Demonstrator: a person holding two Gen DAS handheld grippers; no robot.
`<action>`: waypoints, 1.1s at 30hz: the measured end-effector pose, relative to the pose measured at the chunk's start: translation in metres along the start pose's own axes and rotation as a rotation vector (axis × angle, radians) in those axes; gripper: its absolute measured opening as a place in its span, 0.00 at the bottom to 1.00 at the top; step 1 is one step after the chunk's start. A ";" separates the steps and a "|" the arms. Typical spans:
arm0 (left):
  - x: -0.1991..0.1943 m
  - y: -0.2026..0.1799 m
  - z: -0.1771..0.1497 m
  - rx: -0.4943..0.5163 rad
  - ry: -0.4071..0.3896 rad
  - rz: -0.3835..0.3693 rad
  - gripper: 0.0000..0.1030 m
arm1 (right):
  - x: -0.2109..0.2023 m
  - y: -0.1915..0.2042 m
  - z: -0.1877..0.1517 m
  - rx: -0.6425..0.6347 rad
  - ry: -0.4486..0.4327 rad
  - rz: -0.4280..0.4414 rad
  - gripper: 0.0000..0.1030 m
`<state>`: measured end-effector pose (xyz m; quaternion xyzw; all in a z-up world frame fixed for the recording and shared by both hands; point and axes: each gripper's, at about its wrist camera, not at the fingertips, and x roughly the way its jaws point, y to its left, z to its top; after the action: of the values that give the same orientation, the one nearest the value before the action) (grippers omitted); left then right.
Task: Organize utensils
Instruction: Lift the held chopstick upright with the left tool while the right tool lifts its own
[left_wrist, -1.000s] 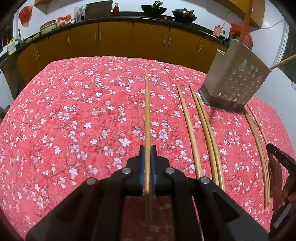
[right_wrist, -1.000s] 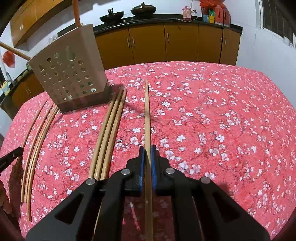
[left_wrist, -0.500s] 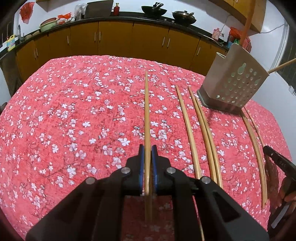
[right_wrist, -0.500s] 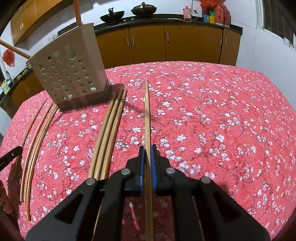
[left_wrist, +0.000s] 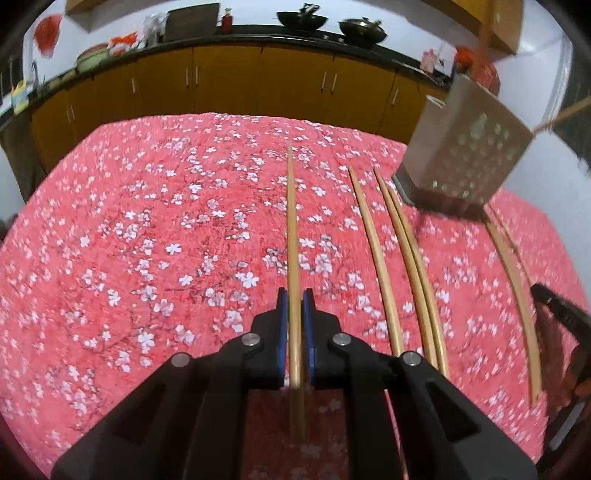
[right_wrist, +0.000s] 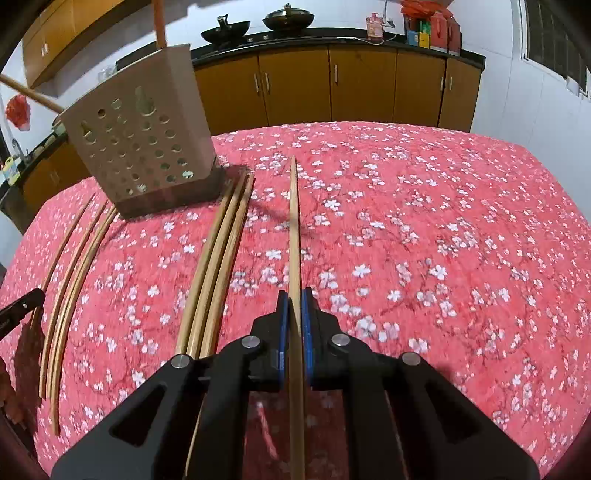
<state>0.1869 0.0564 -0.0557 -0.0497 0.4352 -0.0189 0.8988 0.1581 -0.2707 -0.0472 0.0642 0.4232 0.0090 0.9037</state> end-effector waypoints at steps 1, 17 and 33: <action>-0.001 -0.001 -0.002 0.009 0.001 0.005 0.11 | -0.001 0.000 -0.002 -0.001 0.000 0.004 0.08; -0.033 -0.002 0.008 0.033 -0.032 0.016 0.08 | -0.052 -0.007 0.010 0.031 -0.115 0.026 0.07; -0.016 -0.001 -0.005 0.020 0.017 0.008 0.08 | -0.022 -0.012 -0.018 0.023 0.033 -0.001 0.17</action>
<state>0.1727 0.0564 -0.0461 -0.0389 0.4426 -0.0199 0.8957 0.1298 -0.2825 -0.0432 0.0742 0.4381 0.0044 0.8958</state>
